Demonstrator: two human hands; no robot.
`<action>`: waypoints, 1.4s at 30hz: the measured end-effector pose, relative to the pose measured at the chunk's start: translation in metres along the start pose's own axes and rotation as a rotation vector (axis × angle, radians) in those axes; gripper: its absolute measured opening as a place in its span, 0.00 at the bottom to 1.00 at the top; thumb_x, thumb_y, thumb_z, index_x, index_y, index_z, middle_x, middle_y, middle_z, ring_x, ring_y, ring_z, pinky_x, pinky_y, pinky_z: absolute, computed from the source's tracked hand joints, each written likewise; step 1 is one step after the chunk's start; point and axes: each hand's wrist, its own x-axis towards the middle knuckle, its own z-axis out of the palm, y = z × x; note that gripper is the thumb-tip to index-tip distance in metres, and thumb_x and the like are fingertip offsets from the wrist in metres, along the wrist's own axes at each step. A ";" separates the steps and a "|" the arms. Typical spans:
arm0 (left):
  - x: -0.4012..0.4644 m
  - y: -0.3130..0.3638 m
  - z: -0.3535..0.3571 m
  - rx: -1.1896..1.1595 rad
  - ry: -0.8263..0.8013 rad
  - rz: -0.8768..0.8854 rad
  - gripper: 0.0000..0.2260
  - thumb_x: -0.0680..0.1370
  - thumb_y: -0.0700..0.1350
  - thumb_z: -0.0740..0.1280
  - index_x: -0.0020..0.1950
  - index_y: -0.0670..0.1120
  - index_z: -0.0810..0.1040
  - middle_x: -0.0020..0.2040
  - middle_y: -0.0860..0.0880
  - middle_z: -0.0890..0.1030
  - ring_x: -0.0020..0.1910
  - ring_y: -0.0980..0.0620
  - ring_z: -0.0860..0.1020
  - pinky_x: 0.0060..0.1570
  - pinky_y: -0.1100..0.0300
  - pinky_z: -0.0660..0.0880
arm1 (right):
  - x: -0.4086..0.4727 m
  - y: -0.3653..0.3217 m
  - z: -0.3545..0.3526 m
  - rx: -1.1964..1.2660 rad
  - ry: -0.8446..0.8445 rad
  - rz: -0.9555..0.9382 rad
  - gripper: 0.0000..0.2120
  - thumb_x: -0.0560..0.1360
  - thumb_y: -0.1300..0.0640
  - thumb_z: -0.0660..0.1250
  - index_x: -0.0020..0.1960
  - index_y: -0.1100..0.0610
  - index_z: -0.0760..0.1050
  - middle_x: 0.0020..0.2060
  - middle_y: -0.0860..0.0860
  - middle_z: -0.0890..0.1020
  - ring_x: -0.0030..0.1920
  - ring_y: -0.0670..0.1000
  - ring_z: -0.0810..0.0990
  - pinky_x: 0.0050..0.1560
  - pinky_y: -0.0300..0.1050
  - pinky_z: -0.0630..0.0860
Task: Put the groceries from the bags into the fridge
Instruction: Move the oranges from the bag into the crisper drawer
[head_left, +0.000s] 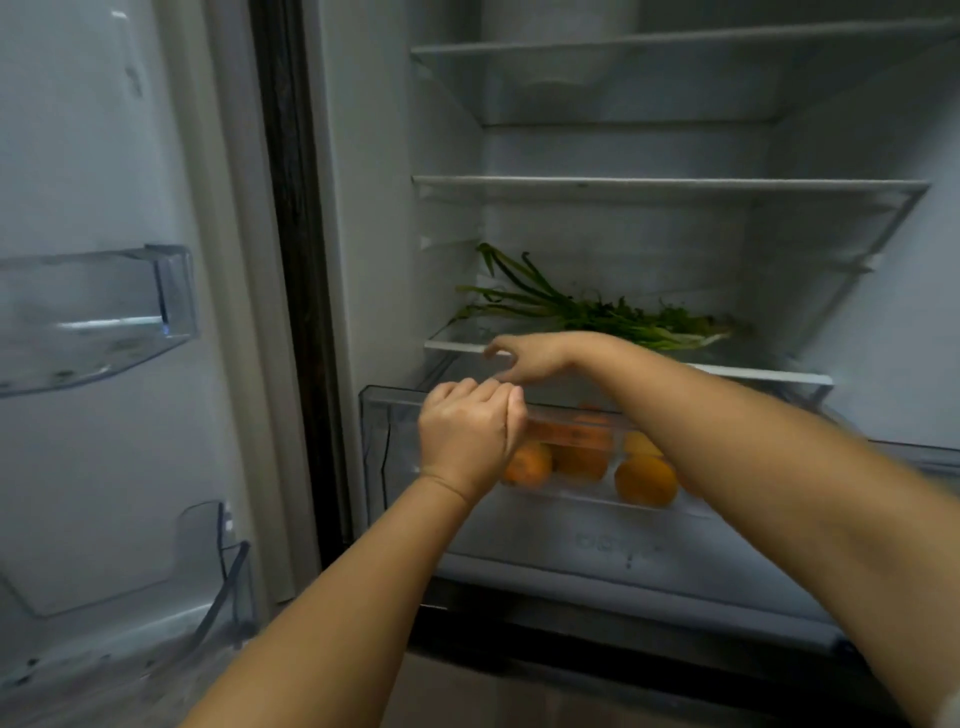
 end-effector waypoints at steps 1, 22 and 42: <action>-0.001 0.000 -0.001 -0.002 -0.004 0.005 0.21 0.81 0.46 0.53 0.31 0.48 0.77 0.28 0.50 0.78 0.28 0.49 0.76 0.37 0.58 0.65 | -0.015 -0.003 -0.008 0.057 0.079 0.007 0.29 0.78 0.47 0.63 0.75 0.55 0.59 0.71 0.54 0.68 0.69 0.54 0.69 0.67 0.45 0.65; -0.011 -0.005 0.030 -0.030 -0.099 0.155 0.19 0.73 0.62 0.59 0.48 0.50 0.79 0.40 0.49 0.78 0.40 0.46 0.78 0.46 0.52 0.63 | -0.138 0.122 0.104 -0.673 1.283 0.048 0.17 0.73 0.46 0.58 0.58 0.51 0.70 0.43 0.53 0.80 0.46 0.53 0.70 0.47 0.48 0.62; -0.004 -0.003 0.135 -0.110 -0.346 0.044 0.21 0.75 0.59 0.55 0.53 0.50 0.82 0.60 0.49 0.81 0.61 0.49 0.79 0.57 0.49 0.67 | -0.044 0.190 0.094 -0.622 1.132 0.139 0.19 0.82 0.46 0.47 0.62 0.52 0.72 0.66 0.52 0.76 0.67 0.54 0.72 0.63 0.55 0.67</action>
